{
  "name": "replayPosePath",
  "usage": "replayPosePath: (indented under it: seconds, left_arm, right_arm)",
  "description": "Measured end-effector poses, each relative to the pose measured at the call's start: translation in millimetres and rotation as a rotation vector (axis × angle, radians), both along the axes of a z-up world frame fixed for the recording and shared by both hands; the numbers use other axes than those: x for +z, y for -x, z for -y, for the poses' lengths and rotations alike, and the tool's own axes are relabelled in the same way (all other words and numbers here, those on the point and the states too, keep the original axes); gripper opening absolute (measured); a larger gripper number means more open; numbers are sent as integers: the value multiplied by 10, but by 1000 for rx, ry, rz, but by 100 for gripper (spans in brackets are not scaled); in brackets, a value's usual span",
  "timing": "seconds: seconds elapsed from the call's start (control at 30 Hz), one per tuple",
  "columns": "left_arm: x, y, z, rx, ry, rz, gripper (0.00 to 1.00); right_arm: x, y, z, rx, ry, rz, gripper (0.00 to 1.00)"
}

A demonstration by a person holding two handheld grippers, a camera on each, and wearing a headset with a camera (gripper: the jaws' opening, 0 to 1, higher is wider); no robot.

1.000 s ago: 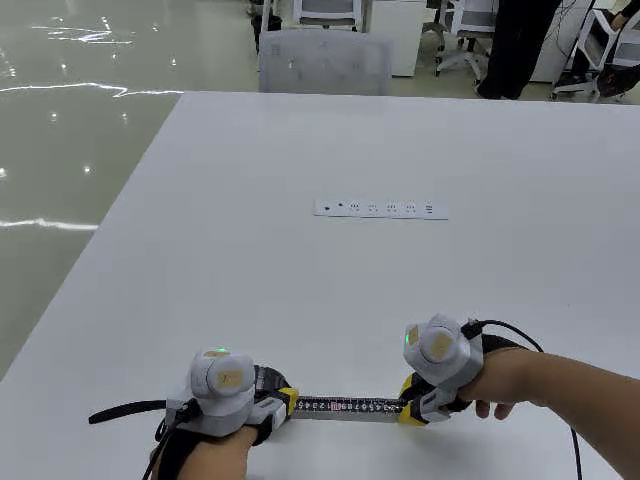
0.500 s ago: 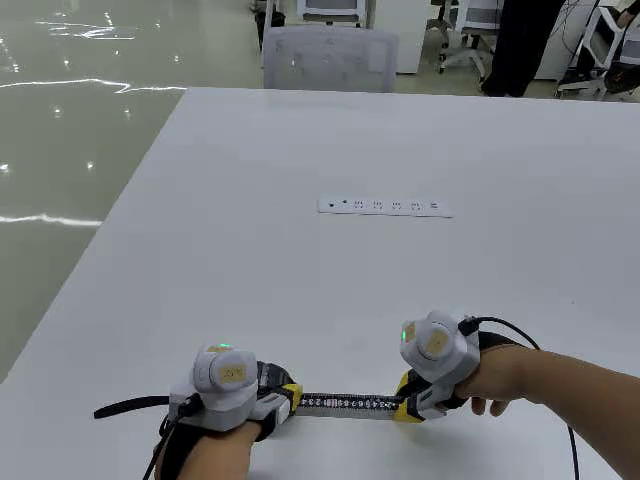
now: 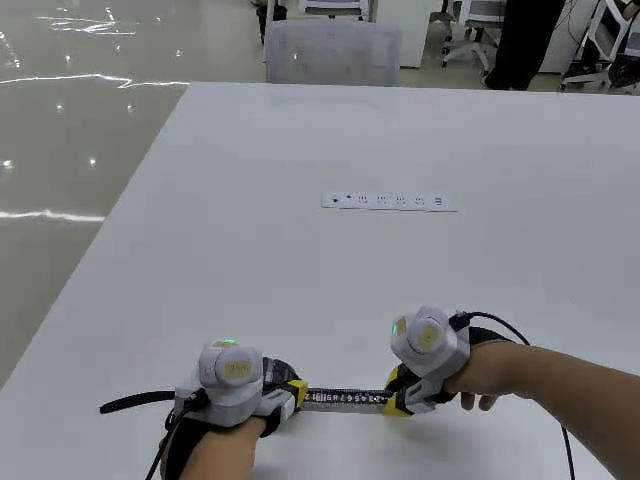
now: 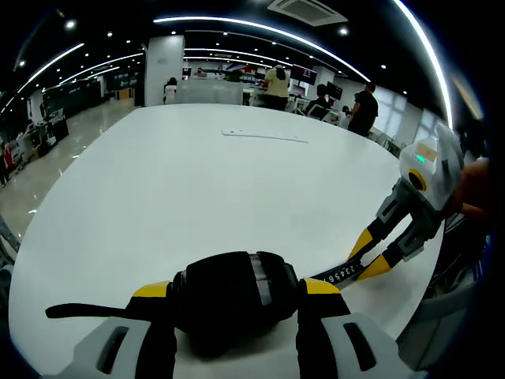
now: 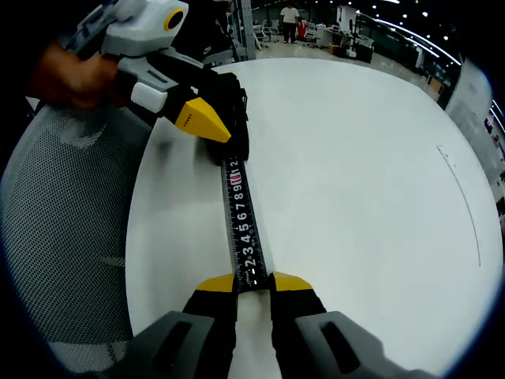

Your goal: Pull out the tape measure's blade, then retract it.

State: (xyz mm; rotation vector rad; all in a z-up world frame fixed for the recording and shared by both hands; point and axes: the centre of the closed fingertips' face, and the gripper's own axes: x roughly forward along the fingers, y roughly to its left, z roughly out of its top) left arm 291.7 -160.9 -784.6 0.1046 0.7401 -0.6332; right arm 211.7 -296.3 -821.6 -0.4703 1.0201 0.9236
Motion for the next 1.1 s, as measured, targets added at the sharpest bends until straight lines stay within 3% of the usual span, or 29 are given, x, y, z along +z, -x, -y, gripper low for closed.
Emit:
replayPosePath:
  seconds: [1.1]
  left_arm:
    - [-8, 5, 13, 5, 4, -5, 58]
  right_arm:
    - [2, -203, -414, 6, -31, 15, 14]
